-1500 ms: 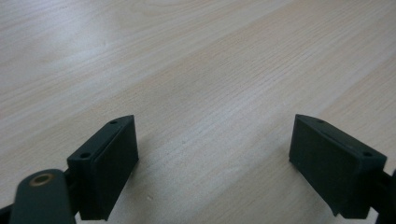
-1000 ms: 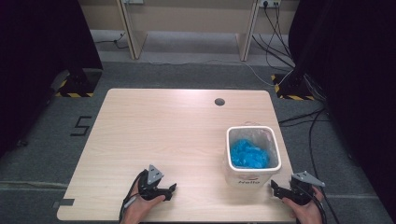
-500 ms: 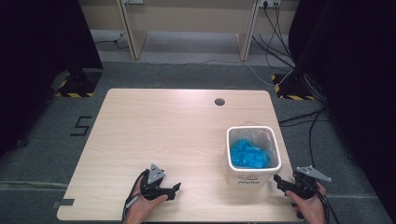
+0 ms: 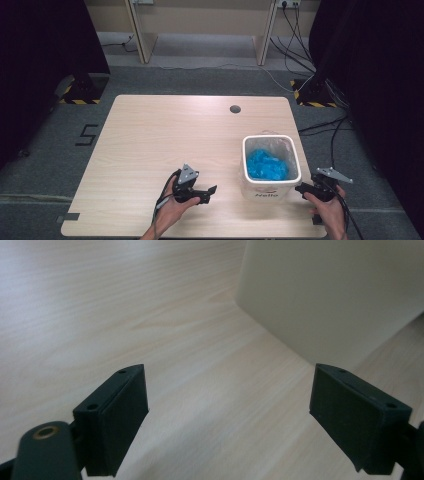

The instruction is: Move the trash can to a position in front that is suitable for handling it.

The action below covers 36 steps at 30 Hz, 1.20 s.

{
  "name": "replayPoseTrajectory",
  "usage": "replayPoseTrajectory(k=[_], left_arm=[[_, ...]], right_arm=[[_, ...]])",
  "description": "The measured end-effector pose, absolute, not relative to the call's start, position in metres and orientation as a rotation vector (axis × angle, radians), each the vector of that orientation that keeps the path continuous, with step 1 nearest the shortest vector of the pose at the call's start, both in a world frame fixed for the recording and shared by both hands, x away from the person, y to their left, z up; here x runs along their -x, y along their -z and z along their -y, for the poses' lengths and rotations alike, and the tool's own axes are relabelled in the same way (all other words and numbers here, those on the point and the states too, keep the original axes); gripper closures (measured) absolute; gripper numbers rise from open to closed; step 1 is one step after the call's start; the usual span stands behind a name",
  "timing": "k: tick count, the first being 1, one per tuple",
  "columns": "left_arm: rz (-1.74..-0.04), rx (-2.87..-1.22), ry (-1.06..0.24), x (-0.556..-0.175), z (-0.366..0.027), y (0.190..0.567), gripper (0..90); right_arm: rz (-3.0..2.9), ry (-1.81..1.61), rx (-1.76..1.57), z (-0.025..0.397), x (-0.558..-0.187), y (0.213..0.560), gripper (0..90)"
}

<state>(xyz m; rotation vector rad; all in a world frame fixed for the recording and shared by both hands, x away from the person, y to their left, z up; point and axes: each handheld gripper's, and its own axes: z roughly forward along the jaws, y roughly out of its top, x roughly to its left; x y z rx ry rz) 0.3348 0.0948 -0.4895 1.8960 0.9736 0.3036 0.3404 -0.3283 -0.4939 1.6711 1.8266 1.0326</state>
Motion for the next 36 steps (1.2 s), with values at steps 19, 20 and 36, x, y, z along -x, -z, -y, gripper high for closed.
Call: replayPoseTrajectory(k=[19,20,36], left_arm=[[-1.004,-1.778,-0.292,-0.370,-0.039,0.481,14.9],[-1.006,-1.770,-0.285,-0.369,-0.037,0.482,14.9],[-1.023,-1.753,-0.314,-0.354,-0.079,0.473,15.9]], right_arm=[[-1.768,-1.160,-1.714,0.322,-0.364,0.490,20.9],[-1.757,-1.200,-1.708,0.320,-0.364,0.491,21.0],[-1.822,-1.225,-1.665,0.274,-0.362,0.489,26.6]])
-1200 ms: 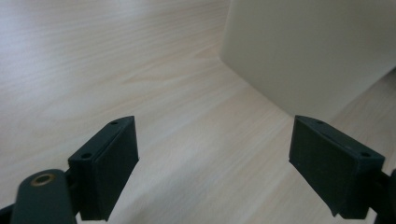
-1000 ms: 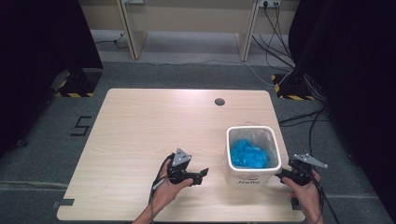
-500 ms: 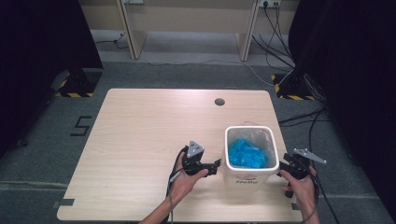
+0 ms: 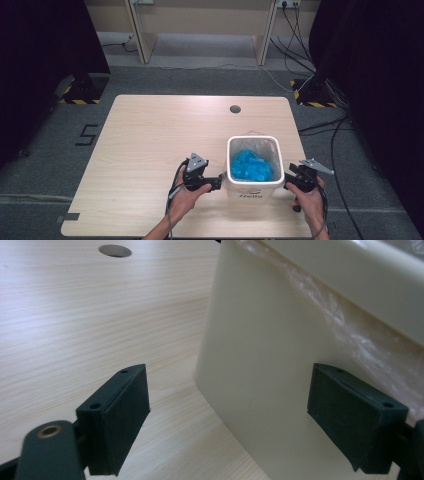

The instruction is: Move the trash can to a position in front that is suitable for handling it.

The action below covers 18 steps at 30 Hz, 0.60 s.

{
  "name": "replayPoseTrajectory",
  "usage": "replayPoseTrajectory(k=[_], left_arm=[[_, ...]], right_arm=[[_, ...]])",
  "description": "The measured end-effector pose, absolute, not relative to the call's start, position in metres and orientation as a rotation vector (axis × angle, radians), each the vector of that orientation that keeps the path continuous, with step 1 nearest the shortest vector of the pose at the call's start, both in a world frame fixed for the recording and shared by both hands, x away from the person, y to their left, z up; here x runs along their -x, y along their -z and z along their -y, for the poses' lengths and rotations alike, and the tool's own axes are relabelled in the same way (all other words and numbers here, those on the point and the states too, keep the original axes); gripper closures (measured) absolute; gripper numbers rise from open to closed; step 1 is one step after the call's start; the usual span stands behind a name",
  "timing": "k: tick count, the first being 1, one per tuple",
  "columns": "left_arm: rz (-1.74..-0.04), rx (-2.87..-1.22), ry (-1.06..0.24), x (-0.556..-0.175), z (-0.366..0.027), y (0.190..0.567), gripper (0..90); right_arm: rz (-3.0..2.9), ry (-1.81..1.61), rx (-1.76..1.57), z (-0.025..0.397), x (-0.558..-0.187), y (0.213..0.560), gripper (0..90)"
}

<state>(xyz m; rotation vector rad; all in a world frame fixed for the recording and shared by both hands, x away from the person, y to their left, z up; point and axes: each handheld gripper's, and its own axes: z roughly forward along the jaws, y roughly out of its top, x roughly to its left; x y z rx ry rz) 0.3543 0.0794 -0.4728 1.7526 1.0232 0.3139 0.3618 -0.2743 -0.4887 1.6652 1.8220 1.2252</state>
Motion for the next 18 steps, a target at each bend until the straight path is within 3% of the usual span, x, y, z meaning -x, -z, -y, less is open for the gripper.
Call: replayPoseTrajectory(k=[18], left_arm=[[-1.101,-1.678,-0.348,-0.332,-0.137,0.477,15.1]], right_arm=[[-1.913,-1.205,-1.633,0.212,-0.355,0.488,27.2]])
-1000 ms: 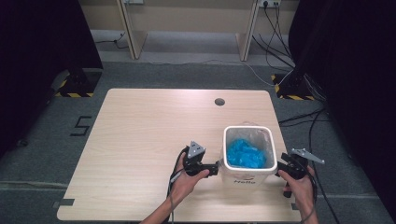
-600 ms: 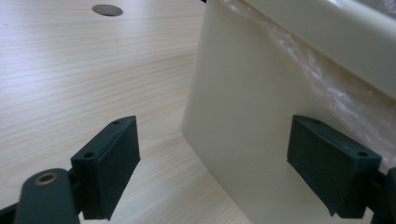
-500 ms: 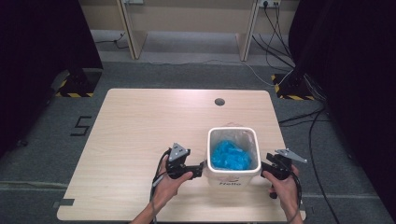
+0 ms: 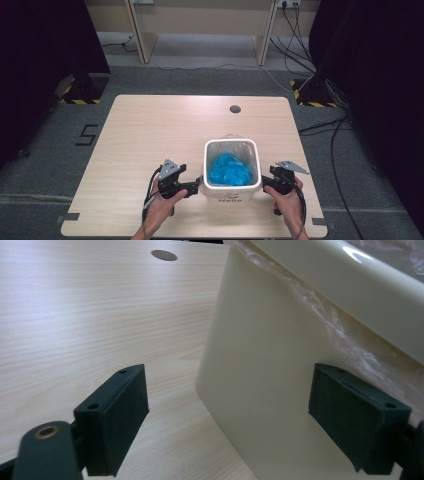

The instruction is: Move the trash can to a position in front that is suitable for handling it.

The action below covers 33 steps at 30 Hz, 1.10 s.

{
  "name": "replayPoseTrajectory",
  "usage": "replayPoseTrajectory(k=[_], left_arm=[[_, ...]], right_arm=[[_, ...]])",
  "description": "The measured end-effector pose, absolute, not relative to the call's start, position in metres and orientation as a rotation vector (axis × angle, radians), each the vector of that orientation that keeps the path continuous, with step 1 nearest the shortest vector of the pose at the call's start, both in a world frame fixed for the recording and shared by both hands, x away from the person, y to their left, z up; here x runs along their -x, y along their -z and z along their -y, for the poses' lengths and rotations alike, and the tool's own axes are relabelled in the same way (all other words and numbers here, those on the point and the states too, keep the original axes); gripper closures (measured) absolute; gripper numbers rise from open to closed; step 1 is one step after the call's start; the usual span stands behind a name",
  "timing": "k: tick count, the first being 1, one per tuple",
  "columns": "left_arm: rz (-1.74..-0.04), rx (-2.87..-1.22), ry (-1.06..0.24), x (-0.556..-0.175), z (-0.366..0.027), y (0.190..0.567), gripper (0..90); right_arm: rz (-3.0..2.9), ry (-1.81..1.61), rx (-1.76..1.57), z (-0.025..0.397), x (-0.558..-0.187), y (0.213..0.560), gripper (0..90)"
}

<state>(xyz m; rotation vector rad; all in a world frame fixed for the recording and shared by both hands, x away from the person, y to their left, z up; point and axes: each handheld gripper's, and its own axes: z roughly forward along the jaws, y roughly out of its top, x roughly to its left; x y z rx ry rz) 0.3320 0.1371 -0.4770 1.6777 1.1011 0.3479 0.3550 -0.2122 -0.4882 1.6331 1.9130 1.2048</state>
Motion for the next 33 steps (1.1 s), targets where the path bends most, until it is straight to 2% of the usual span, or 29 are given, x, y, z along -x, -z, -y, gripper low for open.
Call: replayPoseTrajectory(k=[17,33], left_arm=[[-1.216,-1.596,-0.394,-0.341,-0.157,0.485,16.3],[-1.238,-1.571,-0.417,-0.360,-0.165,0.489,16.7]], right_arm=[[-1.968,-1.188,-1.598,0.179,-0.377,0.485,33.4],[-1.962,-1.198,-1.592,0.171,-0.396,0.486,31.7]])
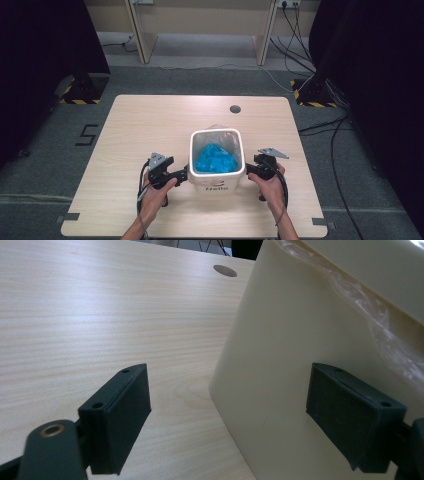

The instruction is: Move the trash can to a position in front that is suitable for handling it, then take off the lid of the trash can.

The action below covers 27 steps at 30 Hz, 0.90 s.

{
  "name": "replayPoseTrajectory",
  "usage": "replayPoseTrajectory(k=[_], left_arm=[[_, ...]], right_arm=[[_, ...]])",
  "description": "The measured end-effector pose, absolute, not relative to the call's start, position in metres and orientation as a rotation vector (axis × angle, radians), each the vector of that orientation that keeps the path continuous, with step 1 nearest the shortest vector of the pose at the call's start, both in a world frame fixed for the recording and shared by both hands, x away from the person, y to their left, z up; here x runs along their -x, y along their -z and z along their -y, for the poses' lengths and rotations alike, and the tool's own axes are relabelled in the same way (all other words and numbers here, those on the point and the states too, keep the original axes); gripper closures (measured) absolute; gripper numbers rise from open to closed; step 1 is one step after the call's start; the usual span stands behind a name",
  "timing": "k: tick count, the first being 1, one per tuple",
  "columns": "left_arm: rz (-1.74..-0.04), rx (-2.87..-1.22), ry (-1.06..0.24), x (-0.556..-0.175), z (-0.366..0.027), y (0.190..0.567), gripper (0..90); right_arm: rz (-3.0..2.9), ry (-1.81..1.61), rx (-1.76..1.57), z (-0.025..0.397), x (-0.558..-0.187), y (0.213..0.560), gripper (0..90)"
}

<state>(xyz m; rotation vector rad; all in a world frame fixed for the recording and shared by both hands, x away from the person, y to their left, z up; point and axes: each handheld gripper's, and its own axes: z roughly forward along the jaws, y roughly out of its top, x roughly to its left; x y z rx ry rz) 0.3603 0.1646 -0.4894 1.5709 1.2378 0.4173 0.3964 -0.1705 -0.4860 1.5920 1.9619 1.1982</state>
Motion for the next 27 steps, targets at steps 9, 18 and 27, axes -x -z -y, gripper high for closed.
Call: replayPoseTrajectory(k=[9,18,27], left_arm=[[-1.217,-1.644,-0.439,-0.345,-0.177,0.505,15.4],[-1.133,-1.822,-0.423,-0.319,-0.190,0.508,16.3],[-1.116,-1.972,-0.426,-0.307,-0.200,0.520,15.7]], right_arm=[[-1.974,-1.226,-1.590,0.185,-0.393,0.484,22.0],[-2.009,-1.245,-1.603,0.201,-0.377,0.484,21.7],[-1.983,-1.271,-1.619,0.217,-0.373,0.480,21.1]])
